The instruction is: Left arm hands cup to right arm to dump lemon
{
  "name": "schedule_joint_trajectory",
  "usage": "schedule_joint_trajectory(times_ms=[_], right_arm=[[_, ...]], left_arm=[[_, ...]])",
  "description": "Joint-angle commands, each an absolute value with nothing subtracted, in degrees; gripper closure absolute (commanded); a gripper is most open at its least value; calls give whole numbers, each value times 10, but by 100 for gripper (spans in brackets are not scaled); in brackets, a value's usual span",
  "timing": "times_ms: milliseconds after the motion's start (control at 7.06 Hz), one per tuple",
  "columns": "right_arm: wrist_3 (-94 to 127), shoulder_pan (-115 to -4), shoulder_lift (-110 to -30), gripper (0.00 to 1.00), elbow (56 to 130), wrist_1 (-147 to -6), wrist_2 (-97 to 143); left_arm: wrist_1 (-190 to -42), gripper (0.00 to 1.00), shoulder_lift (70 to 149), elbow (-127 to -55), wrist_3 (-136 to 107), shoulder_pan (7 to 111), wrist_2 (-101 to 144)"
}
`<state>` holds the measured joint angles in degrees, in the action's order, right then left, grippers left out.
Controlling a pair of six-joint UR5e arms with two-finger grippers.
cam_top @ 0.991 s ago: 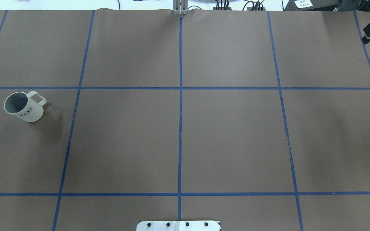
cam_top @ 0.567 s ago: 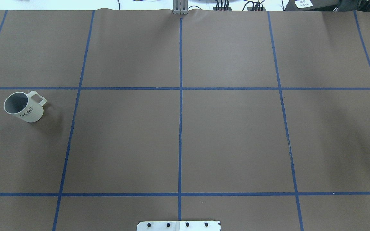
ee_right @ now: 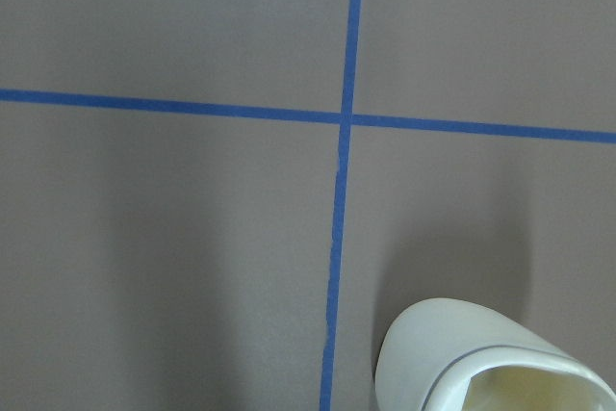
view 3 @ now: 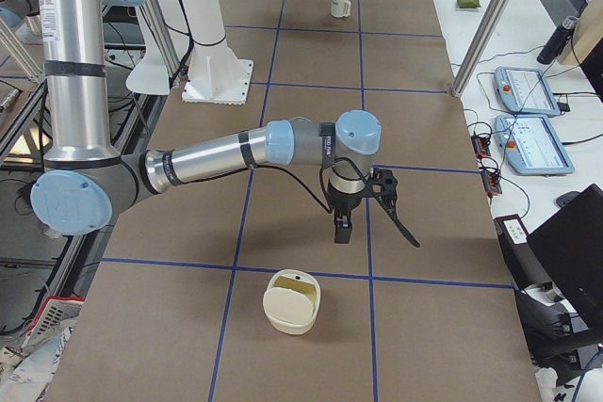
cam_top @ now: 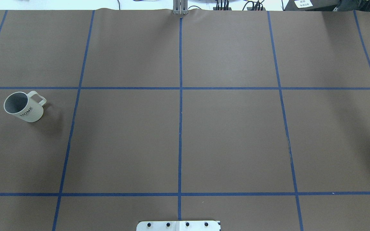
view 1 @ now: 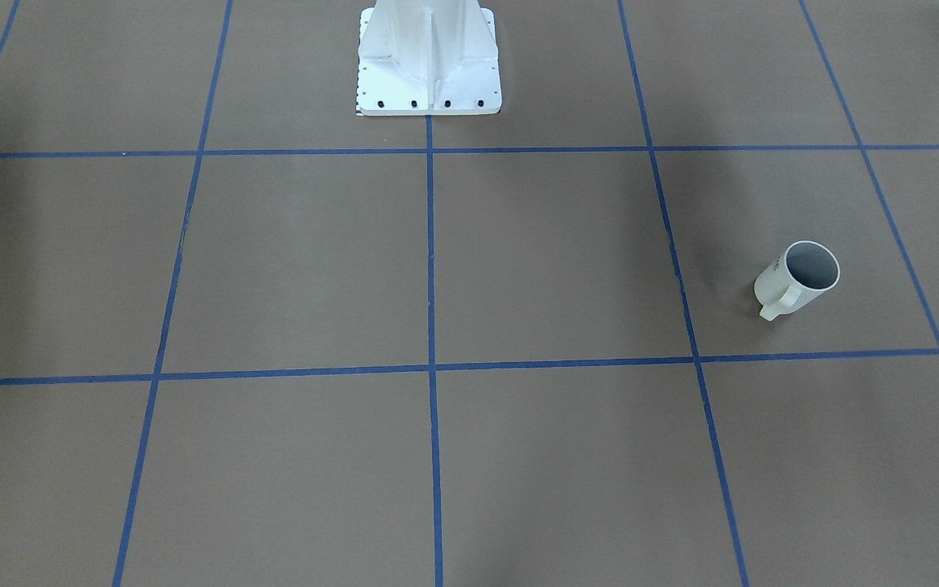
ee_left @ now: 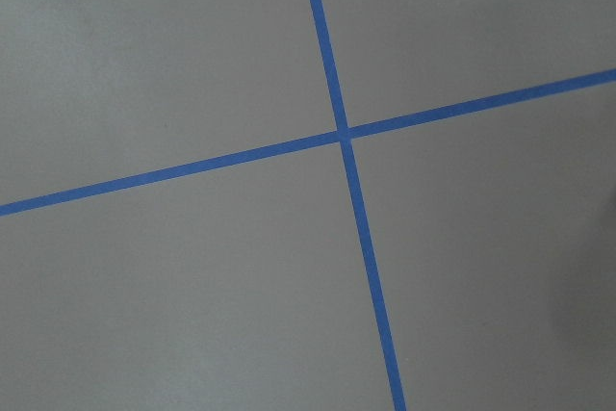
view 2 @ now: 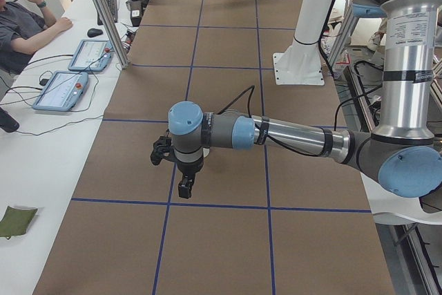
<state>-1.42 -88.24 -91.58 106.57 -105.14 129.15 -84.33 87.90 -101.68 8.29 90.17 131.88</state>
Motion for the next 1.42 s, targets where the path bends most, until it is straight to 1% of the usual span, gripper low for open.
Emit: schedule_joint_trajectory(times_ms=[0,283,1275], right_arm=[[-12,-883,-961,0,1064,-991,1289],[-11,-882,-971,0,1063,-986,1290],[-4,-882,-967,0,1063,-974,1293]], left_arm=[[-845,0,871,-1020,83,906,1346],[-845,0,871,-1020,82,906,1344],[-845,0,869,-1025,83,906,1345]])
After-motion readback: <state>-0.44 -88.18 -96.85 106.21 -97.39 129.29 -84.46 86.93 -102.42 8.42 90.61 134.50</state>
